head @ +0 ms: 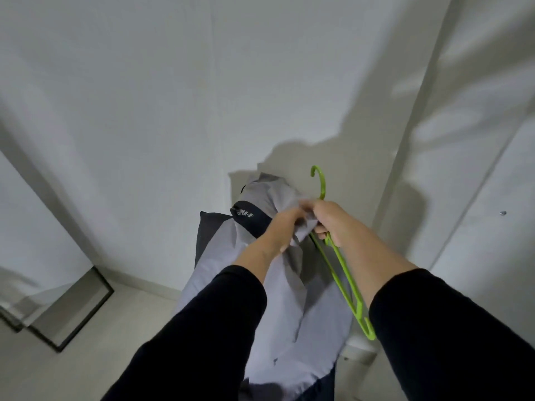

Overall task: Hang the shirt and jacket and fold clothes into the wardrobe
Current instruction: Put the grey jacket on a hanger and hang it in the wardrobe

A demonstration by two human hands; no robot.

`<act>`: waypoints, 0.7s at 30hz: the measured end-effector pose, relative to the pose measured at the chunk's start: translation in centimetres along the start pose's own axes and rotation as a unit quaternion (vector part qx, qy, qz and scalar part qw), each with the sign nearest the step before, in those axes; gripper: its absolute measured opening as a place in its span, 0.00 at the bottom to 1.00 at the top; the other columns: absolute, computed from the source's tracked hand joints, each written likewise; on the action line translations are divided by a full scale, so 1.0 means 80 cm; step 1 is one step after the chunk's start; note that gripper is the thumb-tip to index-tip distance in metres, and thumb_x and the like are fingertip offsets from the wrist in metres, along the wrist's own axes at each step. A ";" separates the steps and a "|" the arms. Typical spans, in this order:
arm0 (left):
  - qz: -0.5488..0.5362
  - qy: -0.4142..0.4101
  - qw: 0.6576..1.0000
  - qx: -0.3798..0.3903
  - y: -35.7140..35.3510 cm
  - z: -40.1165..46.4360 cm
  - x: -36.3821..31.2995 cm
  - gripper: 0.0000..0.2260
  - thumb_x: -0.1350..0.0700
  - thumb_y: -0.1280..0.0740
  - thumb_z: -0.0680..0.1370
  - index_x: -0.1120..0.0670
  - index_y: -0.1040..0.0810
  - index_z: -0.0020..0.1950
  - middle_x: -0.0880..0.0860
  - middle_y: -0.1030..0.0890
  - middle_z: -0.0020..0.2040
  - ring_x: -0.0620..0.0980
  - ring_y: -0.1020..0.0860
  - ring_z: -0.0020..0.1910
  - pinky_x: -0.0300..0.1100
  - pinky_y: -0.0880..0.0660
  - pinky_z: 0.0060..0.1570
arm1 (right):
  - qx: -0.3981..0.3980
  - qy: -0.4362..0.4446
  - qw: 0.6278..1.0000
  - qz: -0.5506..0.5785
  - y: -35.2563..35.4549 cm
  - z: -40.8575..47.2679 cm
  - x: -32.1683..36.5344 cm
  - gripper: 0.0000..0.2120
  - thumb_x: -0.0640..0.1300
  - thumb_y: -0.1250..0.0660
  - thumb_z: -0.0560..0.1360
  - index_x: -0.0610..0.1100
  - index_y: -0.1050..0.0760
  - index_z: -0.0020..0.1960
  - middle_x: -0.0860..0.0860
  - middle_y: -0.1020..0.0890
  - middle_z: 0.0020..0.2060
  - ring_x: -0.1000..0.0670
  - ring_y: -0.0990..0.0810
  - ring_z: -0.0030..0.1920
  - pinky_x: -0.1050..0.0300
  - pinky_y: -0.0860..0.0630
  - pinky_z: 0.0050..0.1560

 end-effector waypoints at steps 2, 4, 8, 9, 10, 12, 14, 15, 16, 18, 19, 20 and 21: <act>0.115 -0.009 0.993 -0.028 0.001 -0.002 0.010 0.10 0.67 0.45 0.79 0.60 0.24 0.50 0.63 0.23 0.44 0.53 0.27 0.41 0.37 0.30 0.34 | -0.033 -0.013 0.999 -0.006 0.008 0.001 -0.003 0.13 0.36 0.39 0.78 0.40 0.33 0.34 0.44 0.33 0.27 0.51 0.37 0.19 0.71 0.43 0.16; 0.137 -0.009 0.983 -0.118 0.027 -0.004 0.021 0.11 0.61 0.43 0.78 0.55 0.22 0.43 0.62 0.19 0.49 0.52 0.24 0.42 0.42 0.29 0.39 | -0.047 -0.004 0.999 -0.018 0.018 0.003 -0.009 0.13 0.34 0.42 0.78 0.42 0.35 0.35 0.44 0.33 0.29 0.50 0.33 0.21 0.69 0.38 0.18; 0.230 0.019 0.904 -0.359 0.096 -0.018 0.030 0.10 0.54 0.43 0.78 0.51 0.25 0.53 0.52 0.23 0.56 0.55 0.26 0.57 0.48 0.30 0.52 | -0.107 0.032 0.989 -0.098 0.044 0.008 -0.016 0.06 0.38 0.42 0.77 0.40 0.27 0.43 0.42 0.26 0.37 0.44 0.26 0.37 0.57 0.30 0.34; 0.254 0.043 0.887 -0.384 0.108 -0.019 0.034 0.13 0.51 0.42 0.78 0.52 0.27 0.60 0.54 0.27 0.61 0.56 0.30 0.61 0.51 0.32 0.57 | -0.125 0.036 0.986 -0.103 0.051 0.008 -0.019 0.06 0.39 0.41 0.76 0.40 0.26 0.48 0.42 0.25 0.40 0.43 0.25 0.41 0.55 0.29 0.39; 0.245 0.073 0.889 -0.381 0.117 -0.014 0.042 0.20 0.47 0.41 0.77 0.54 0.32 0.66 0.55 0.30 0.66 0.57 0.33 0.65 0.53 0.34 0.61 | -0.137 0.038 0.985 -0.102 0.058 0.008 -0.023 0.07 0.40 0.41 0.76 0.41 0.25 0.50 0.42 0.25 0.41 0.42 0.25 0.43 0.52 0.27 0.43; 0.154 0.132 0.930 -0.306 0.116 0.000 0.060 0.35 0.40 0.36 0.74 0.57 0.43 0.74 0.56 0.34 0.69 0.58 0.33 0.68 0.54 0.35 0.65 | -0.148 0.041 0.984 -0.091 0.069 0.006 -0.031 0.06 0.42 0.41 0.76 0.43 0.26 0.49 0.43 0.24 0.40 0.41 0.24 0.45 0.51 0.26 0.46; 0.087 0.164 0.962 -0.198 0.094 0.015 0.073 0.30 0.44 0.30 0.73 0.60 0.35 0.66 0.54 0.27 0.55 0.55 0.27 0.58 0.48 0.31 0.58 | -0.149 0.039 0.985 -0.082 0.078 0.008 -0.041 0.06 0.43 0.41 0.76 0.43 0.26 0.47 0.44 0.25 0.39 0.42 0.26 0.42 0.52 0.30 0.43; 0.080 0.164 0.972 -0.146 0.079 0.018 0.075 0.17 0.51 0.30 0.74 0.60 0.29 0.55 0.54 0.25 0.47 0.54 0.25 0.50 0.46 0.29 0.52 | -0.146 0.036 0.986 -0.075 0.081 0.009 -0.044 0.06 0.44 0.40 0.75 0.43 0.26 0.44 0.44 0.25 0.38 0.43 0.27 0.41 0.53 0.31 0.42; 0.085 0.150 0.978 -0.114 0.064 0.016 0.071 0.09 0.56 0.32 0.74 0.58 0.27 0.50 0.56 0.25 0.42 0.54 0.25 0.45 0.45 0.29 0.48 | -0.141 0.030 0.988 -0.063 0.081 0.008 -0.046 0.08 0.46 0.38 0.75 0.42 0.26 0.42 0.44 0.25 0.38 0.43 0.26 0.39 0.53 0.32 0.42; 0.092 0.096 0.989 -0.066 0.030 0.019 0.071 0.18 0.60 0.36 0.75 0.56 0.28 0.66 0.60 0.21 0.51 0.57 0.22 0.49 0.43 0.29 0.46 | -0.111 0.015 0.993 -0.039 0.077 0.011 -0.048 0.17 0.55 0.35 0.73 0.40 0.23 0.47 0.44 0.21 0.40 0.43 0.22 0.43 0.53 0.29 0.44; 0.108 0.069 0.991 -0.048 0.013 0.019 0.068 0.23 0.60 0.38 0.76 0.53 0.33 0.72 0.57 0.22 0.58 0.56 0.23 0.55 0.42 0.29 0.49 | -0.085 0.005 0.996 -0.029 0.071 0.013 -0.048 0.25 0.61 0.34 0.72 0.39 0.22 0.52 0.44 0.20 0.45 0.43 0.21 0.47 0.53 0.29 0.47; 0.130 0.045 0.990 -0.030 -0.004 0.017 0.064 0.25 0.61 0.39 0.77 0.51 0.36 0.74 0.54 0.25 0.65 0.55 0.25 0.61 0.41 0.29 0.53 | -0.058 -0.002 0.998 -0.024 0.064 0.013 -0.049 0.30 0.66 0.35 0.71 0.39 0.23 0.55 0.45 0.20 0.47 0.43 0.22 0.49 0.54 0.29 0.49; 0.140 0.030 0.990 -0.004 -0.022 0.014 0.061 0.26 0.62 0.41 0.77 0.50 0.37 0.75 0.53 0.28 0.69 0.54 0.27 0.63 0.41 0.30 0.55 | -0.033 -0.007 0.999 -0.024 0.058 0.008 -0.048 0.32 0.68 0.35 0.70 0.39 0.23 0.54 0.47 0.21 0.46 0.45 0.22 0.47 0.55 0.30 0.50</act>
Point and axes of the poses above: each hand's wrist, its own z-axis towards the middle knuckle, its own y-axis out of the back of the hand, x = y × z, the point moved 7 cm from there along z, towards the middle knuckle
